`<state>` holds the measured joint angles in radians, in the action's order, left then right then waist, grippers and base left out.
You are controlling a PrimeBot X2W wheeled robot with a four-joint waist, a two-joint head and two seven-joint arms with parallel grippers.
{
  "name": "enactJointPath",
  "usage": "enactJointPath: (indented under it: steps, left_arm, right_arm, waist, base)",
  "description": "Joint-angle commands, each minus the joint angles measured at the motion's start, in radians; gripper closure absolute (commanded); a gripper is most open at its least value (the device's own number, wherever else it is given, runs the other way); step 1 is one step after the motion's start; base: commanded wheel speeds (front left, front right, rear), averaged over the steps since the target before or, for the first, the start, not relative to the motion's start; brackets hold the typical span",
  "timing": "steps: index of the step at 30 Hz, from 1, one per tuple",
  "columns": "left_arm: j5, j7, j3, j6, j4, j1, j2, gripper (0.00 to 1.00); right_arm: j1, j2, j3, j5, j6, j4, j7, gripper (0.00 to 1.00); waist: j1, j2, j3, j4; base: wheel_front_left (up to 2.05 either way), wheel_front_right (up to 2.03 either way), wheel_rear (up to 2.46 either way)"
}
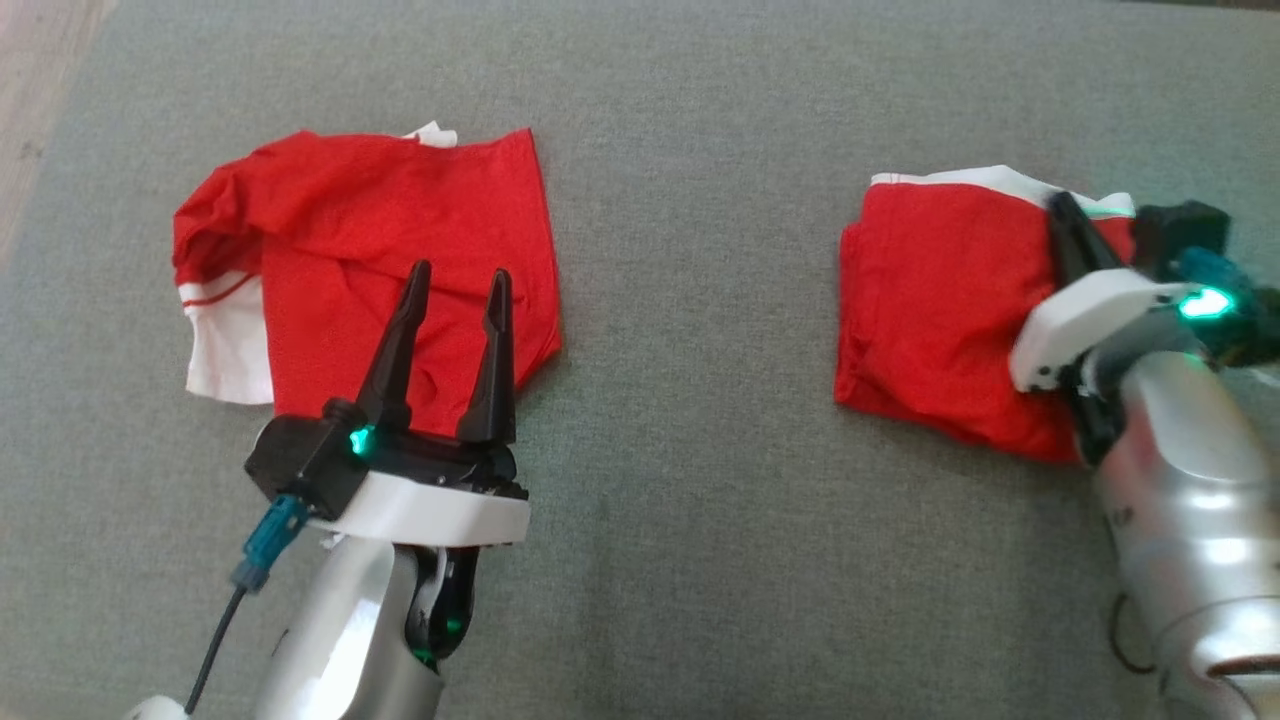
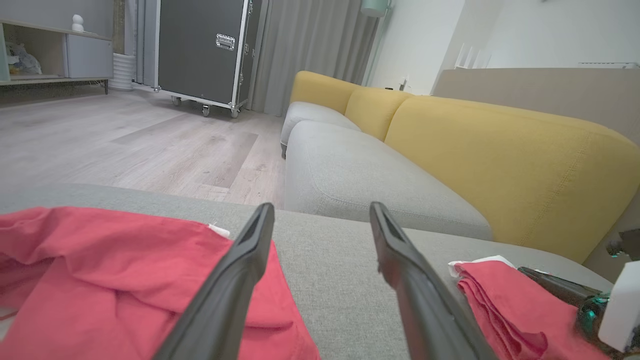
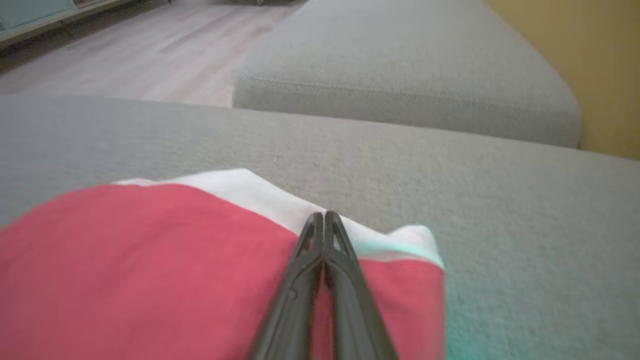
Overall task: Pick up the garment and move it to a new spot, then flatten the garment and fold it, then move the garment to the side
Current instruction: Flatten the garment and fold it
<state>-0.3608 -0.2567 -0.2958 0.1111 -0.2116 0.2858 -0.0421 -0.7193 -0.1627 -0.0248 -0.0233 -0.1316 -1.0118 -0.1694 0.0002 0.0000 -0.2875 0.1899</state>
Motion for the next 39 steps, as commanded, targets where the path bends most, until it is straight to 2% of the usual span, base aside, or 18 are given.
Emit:
enactJointPath:
  steps: [1, 8, 14, 18, 23, 26, 27, 30, 31, 32, 33, 34, 39]
  left_arm:
    - [0.002, -0.005, 0.026, -0.008, 0.027, 0.025, -0.008, 0.00]
    - [0.005, -0.005, 0.028, -0.008, 0.024, 0.011, -0.008, 0.00]
    - [0.011, -0.005, 0.032, -0.008, 0.023, -0.003, -0.008, 0.00]
    - [0.018, -0.005, 0.045, -0.007, 0.023, -0.017, -0.008, 0.00]
    - [0.032, -0.005, 0.082, -0.004, 0.027, -0.045, -0.008, 0.00]
    - [0.033, -0.005, 0.096, -0.003, 0.033, -0.061, -0.008, 0.00]
    - [0.034, -0.005, 0.103, -0.002, 0.038, -0.069, -0.008, 0.00]
    - [0.034, -0.005, 0.111, -0.002, 0.044, -0.078, -0.008, 0.00]
    - [0.034, -0.005, 0.111, -0.002, 0.044, -0.078, -0.008, 0.00]
    - [0.033, -0.005, 0.114, -0.003, 0.045, -0.081, -0.008, 0.00]
    - [0.032, -0.005, 0.116, -0.003, 0.047, -0.083, -0.008, 0.00]
    - [0.031, -0.005, 0.119, -0.004, 0.048, -0.086, -0.008, 0.00]
    - [0.029, -0.005, 0.126, -0.005, 0.048, -0.108, -0.008, 0.00]
  right_arm:
    - [-0.029, 0.030, 0.039, -0.003, 0.001, 0.016, -0.033, 1.00]
    - [-0.035, 0.099, 0.174, 0.044, 0.001, -0.010, -0.082, 1.00]
    - [-0.009, 0.111, 0.318, 0.104, 0.001, -0.120, -0.039, 1.00]
    - [0.002, 0.112, 0.396, 0.196, 0.001, -0.099, -0.054, 1.00]
    - [-0.003, 0.091, 0.356, 0.250, 0.001, -0.017, -0.090, 1.00]
    - [0.033, 0.059, 0.293, 0.258, 0.001, 0.104, -0.092, 1.00]
    - [0.073, 0.045, 0.250, 0.261, 0.001, 0.187, -0.092, 1.00]
    - [0.133, 0.026, 0.197, 0.239, 0.001, 0.304, -0.092, 1.00]
    - [0.133, 0.026, 0.197, 0.239, 0.001, 0.304, -0.092, 1.00]
    - [0.155, 0.020, 0.177, 0.225, 0.001, 0.345, -0.092, 0.64]
    - [0.178, 0.016, 0.158, 0.209, 0.001, 0.384, -0.092, 0.19]
    - [0.204, 0.017, 0.141, 0.195, 0.001, 0.417, -0.092, 0.00]
    - [0.337, 0.042, 0.091, 0.147, 0.001, 0.551, -0.092, 0.00]
  waist:
    - [-0.0002, 0.0000, 0.011, -0.004]
    - [-0.0002, 0.0000, 0.044, -0.016]
    - [-0.0002, 0.0000, 0.067, -0.026]
    - [-0.0002, 0.0000, 0.091, -0.050]
    - [-0.0002, 0.0000, 0.141, -0.113]
    - [-0.0002, 0.0000, 0.165, -0.148]
    - [-0.0002, 0.0000, 0.177, -0.172]
    - [-0.0002, 0.0000, 0.191, -0.204]
    - [-0.0002, 0.0000, 0.191, -0.204]
    - [-0.0002, 0.0000, 0.195, -0.214]
    - [-0.0002, 0.0000, 0.198, -0.223]
    - [-0.0002, 0.0000, 0.202, -0.232]
    - [-0.0002, 0.0000, 0.214, -0.263]
  base:
    - [0.00, 0.00, 0.00]
    - [0.00, 0.00, 0.00]
    - [0.00, 0.00, 0.00]
    - [0.00, 0.00, 0.00]
    - [0.00, 0.00, 0.00]
    - [0.00, 0.00, 0.00]
    - [0.00, 0.00, 0.00]
    - [0.00, 0.00, 0.00]
    - [0.00, 0.00, 0.00]
    - [0.00, 0.00, 0.00]
    - [0.00, 0.00, 0.00]
    - [0.00, 0.00, 0.00]
    - [0.00, 0.00, 0.00]
